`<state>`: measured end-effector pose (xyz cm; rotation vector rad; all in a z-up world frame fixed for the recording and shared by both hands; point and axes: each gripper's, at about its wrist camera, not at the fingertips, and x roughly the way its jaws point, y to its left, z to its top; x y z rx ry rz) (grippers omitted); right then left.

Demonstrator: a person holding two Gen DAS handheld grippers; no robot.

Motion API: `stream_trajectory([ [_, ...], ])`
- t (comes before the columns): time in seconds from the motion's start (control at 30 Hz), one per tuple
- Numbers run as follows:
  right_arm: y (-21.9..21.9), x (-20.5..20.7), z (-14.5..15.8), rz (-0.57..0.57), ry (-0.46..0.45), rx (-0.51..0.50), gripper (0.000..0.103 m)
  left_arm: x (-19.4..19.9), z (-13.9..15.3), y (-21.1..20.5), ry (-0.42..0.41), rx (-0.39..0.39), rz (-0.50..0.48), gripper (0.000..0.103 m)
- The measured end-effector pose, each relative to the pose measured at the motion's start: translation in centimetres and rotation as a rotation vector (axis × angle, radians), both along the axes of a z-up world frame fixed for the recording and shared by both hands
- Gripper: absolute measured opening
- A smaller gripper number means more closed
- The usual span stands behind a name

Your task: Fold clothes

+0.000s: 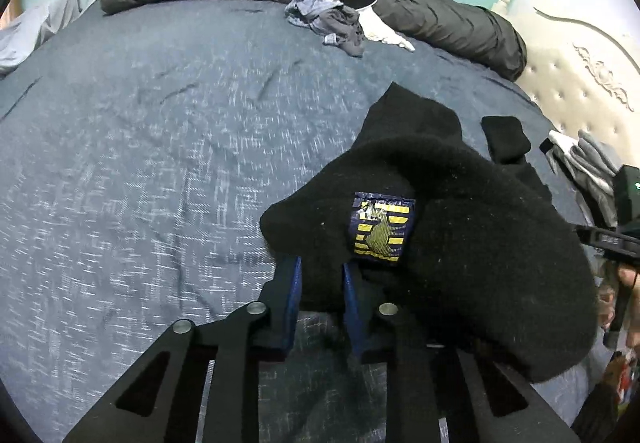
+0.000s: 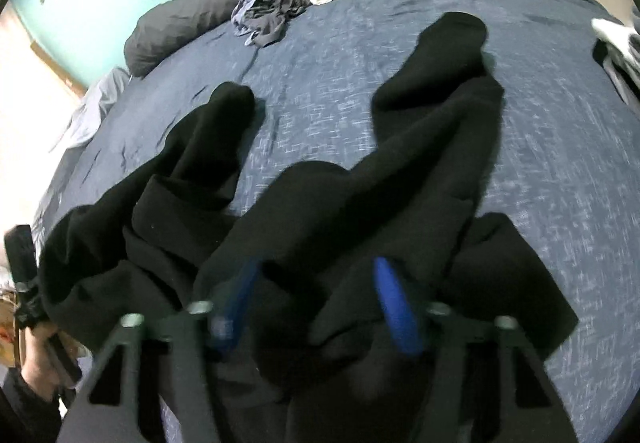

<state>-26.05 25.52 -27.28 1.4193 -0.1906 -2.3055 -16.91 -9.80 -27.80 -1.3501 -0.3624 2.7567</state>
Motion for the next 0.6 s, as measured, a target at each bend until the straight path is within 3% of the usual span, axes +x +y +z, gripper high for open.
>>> stream_trajectory([
  [0.03, -0.6, 0.0, -0.1, 0.016, 0.002, 0.013, 0.016, 0.2, 0.4, -0.1, 0.004, -0.005, 0.000, 0.019],
  [0.1, -1.5, 0.2, -0.2, 0.041, 0.014, 0.034, 0.007, 0.8, 1.2, -0.4, 0.012, -0.017, 0.002, 0.015],
  [0.2, -2.4, 0.5, 0.2, 0.064, 0.037, 0.054, 0.003, 1.6, 2.4, -1.0, 0.027, -0.017, 0.015, 0.013],
  [0.6, 2.3, 2.5, 8.3, -0.022, 0.181, -0.033, 0.002, 5.7, 9.0, -3.0, 0.115, -0.043, 0.076, 0.003],
])
